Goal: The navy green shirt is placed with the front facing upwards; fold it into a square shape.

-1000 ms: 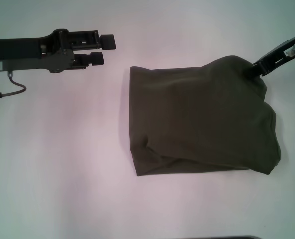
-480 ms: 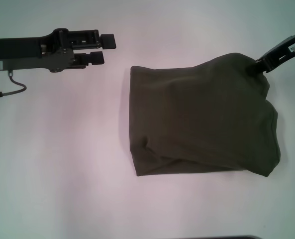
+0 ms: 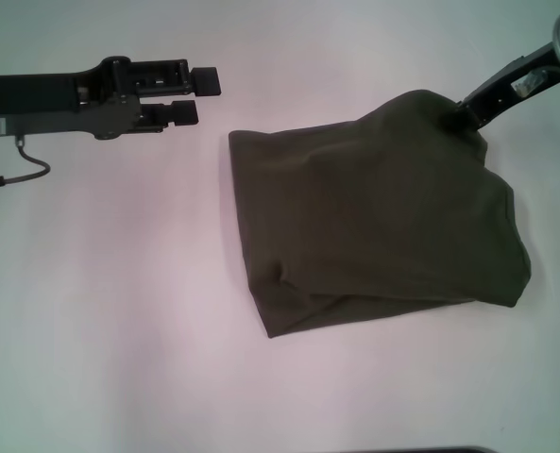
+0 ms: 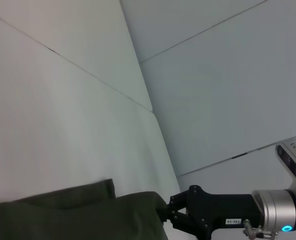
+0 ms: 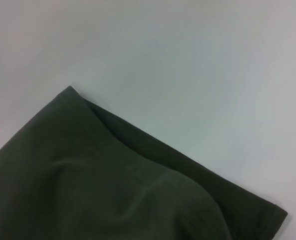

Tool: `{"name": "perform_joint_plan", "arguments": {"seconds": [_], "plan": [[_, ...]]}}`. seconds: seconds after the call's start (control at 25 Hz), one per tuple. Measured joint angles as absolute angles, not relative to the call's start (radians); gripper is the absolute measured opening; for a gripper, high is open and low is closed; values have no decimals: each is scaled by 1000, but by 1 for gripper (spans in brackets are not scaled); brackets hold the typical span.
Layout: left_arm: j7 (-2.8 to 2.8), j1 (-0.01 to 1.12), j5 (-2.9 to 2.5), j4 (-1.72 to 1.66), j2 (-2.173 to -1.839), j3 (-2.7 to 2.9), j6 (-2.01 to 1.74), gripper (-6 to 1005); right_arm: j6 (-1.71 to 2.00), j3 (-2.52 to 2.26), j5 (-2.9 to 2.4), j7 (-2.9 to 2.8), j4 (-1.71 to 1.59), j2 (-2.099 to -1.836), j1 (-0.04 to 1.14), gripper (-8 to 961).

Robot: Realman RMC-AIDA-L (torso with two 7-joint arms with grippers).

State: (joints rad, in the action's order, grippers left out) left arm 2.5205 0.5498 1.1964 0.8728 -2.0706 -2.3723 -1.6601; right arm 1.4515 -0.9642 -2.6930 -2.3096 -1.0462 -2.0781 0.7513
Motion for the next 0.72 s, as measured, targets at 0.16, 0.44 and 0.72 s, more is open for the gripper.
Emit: {"name": "perform_joint_plan", "arguments": {"seconds": [0.16, 0.44, 0.72], "plan": [[2517, 548, 1192, 873, -2070, -2367, -1664, 721, 1445, -976, -2694, -2316, -1049, -2082, 752, 63], [2515, 542, 1191, 873, -2068, -2371, -1664, 721, 1480, -978, -2674, -2322, -1111, -2082, 739, 88], [2514, 544, 1191, 872, -2067, -2372, -1659, 721, 1475, -977, -2682, -2336, -1112, -2083, 741, 132]]}}
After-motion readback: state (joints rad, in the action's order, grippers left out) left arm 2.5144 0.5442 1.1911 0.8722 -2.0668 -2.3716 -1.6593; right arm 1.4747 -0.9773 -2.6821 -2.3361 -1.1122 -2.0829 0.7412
